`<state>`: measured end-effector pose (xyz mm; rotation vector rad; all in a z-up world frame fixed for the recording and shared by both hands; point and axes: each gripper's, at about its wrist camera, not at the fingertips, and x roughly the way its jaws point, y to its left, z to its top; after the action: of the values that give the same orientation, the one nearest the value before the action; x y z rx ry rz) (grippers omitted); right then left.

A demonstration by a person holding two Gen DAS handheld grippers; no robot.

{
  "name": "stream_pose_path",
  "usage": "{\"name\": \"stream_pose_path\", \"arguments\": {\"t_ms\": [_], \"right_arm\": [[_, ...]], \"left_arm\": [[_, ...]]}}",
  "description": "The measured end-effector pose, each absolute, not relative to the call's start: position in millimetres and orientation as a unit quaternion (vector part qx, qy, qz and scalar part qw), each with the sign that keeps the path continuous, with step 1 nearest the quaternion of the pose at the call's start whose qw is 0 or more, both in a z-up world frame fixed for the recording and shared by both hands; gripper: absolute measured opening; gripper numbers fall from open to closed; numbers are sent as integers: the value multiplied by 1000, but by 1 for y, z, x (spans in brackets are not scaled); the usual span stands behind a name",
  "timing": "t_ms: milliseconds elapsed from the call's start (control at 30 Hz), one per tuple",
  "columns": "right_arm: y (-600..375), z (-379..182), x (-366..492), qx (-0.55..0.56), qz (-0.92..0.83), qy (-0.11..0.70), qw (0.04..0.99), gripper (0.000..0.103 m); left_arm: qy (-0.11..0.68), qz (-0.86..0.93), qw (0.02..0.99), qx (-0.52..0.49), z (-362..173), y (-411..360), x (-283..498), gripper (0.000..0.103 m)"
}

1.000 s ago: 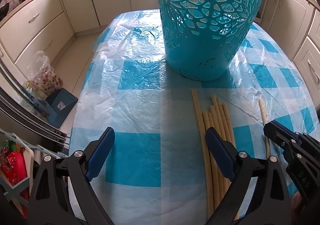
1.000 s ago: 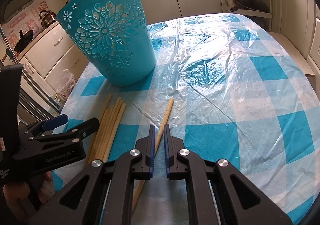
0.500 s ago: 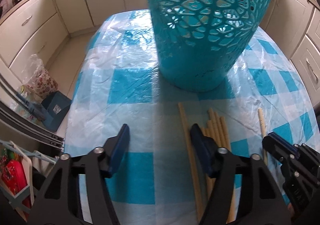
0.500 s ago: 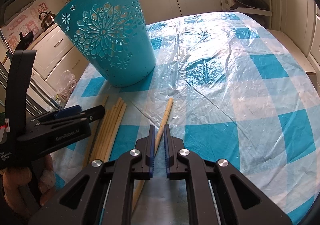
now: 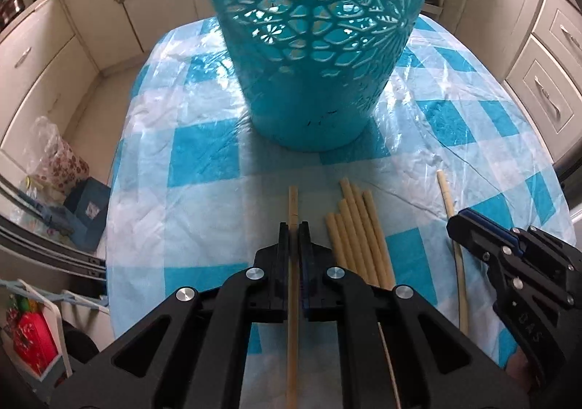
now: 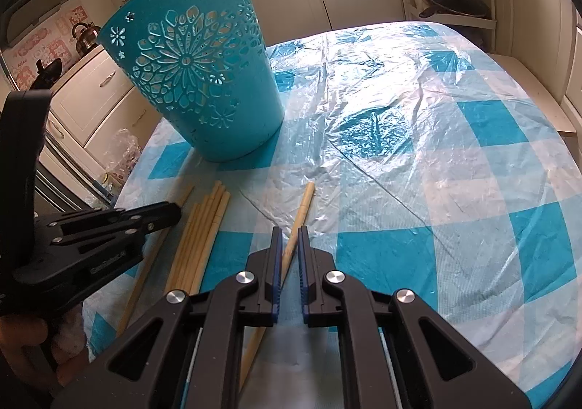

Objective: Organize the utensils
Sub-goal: 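Grasp a chopstick with the left gripper and lift it, then carry the chopstick over the teal basket and open the left gripper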

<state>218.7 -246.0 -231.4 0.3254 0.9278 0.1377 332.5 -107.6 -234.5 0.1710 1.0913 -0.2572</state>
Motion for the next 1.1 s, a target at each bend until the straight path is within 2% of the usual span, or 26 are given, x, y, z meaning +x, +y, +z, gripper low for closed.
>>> {"name": "stream_pose_path", "arguments": {"t_ms": [567,767,967,1100], "right_arm": [[-246,-231,215,158,64,438,883,9],[-247,-231,215,164,64,438,882,9],[-251,-232,217,185,64,440,876,9],[-252,-232,217,188,65,440,875,9]], "left_arm": [[474,-138,866,78,-172,-102,294,5],[438,-161,884,10,-122,-87,294,5],[297,-185,935,-67,-23,-60,309,5],[211,-167,959,-84,9,-61,326,5]]}}
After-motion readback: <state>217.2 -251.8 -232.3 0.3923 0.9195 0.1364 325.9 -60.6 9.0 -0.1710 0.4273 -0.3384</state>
